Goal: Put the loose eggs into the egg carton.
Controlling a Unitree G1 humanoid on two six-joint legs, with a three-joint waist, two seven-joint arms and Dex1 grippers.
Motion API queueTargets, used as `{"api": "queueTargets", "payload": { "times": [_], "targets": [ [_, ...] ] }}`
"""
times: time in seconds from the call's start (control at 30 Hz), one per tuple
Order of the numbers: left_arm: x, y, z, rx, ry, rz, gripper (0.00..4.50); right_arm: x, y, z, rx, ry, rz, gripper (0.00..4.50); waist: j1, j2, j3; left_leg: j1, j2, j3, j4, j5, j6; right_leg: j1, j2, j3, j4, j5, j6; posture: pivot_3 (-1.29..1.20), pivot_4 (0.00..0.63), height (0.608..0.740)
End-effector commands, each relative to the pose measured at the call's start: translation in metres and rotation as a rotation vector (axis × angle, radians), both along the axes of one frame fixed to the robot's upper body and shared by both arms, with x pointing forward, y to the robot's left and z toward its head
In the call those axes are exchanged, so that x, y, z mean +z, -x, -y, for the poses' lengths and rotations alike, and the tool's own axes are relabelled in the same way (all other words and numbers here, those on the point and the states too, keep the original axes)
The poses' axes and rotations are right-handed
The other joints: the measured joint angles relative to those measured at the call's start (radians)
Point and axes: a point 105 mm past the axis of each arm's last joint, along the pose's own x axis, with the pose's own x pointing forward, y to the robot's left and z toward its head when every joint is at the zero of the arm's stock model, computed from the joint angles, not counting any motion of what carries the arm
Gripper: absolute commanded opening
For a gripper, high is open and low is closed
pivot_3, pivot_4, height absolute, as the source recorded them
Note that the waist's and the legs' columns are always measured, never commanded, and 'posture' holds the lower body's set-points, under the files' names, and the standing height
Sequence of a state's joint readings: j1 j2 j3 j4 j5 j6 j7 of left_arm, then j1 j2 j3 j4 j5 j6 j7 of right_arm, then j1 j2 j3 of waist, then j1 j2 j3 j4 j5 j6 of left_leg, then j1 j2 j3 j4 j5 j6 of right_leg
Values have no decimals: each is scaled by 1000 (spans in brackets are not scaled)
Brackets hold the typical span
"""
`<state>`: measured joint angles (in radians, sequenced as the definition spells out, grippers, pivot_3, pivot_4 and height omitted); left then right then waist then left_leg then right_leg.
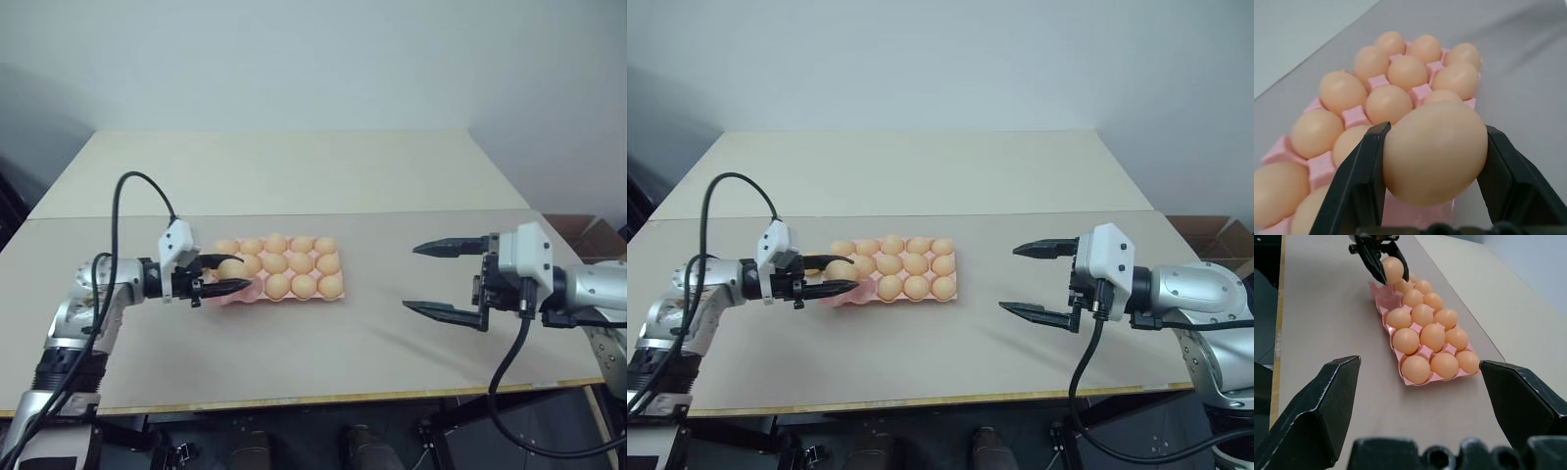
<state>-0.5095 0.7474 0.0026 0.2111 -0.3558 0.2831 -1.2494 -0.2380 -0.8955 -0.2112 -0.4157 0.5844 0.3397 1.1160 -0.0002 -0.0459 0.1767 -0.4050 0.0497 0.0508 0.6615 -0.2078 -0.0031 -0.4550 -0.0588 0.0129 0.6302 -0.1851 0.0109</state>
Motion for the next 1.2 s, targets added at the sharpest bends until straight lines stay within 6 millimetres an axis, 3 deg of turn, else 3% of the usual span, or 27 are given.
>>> {"api": "queueTargets", "payload": {
  "times": [0.03,0.2,0.37,0.47,0.6,0.87,1.0,1.2],
  "targets": [
    [6,-7,-1,5,-42,30,3012,11,7,0,-5,-3,45,4500,-2,0,0,0,0,0,0,0,0,0,0,0,0,0,0,0,150,740],
    [19,-7,-7,10,-17,66,4453,10,8,0,-14,-7,43,4500,-6,0,0,-1,0,0,0,0,0,0,0,0,-1,0,0,0,150,740],
    [32,1,-20,37,16,99,4453,9,8,-1,-12,-11,40,4500,-11,0,0,0,0,0,0,0,0,0,0,0,0,0,0,0,150,740],
    [42,12,-39,95,33,108,4453,8,7,-1,-5,-12,36,4500,-17,0,0,0,0,0,0,0,0,0,0,0,-1,0,0,0,150,740],
    [48,32,-68,178,36,110,4453,7,6,0,3,-13,29,4500,-18,0,0,0,1,0,0,0,0,0,0,0,0,0,0,0,150,740],
    [45,94,-126,360,11,54,4453,4,3,5,7,-4,0,4500,-14,0,0,1,1,1,0,0,0,-1,-1,0,-1,-4,-6,0,150,740],
    [43,104,-127,390,22,47,4453,4,-3,9,5,-3,-3,4500,-2,0,0,1,2,1,0,0,0,-1,-2,-1,-1,-4,-7,0,150,740],
    [40,101,-115,389,52,53,4453,6,-5,7,25,-2,3,4500,1,0,0,0,2,1,0,0,-1,-1,-1,-1,-2,-4,-7,0,150,740]
  ]
}}
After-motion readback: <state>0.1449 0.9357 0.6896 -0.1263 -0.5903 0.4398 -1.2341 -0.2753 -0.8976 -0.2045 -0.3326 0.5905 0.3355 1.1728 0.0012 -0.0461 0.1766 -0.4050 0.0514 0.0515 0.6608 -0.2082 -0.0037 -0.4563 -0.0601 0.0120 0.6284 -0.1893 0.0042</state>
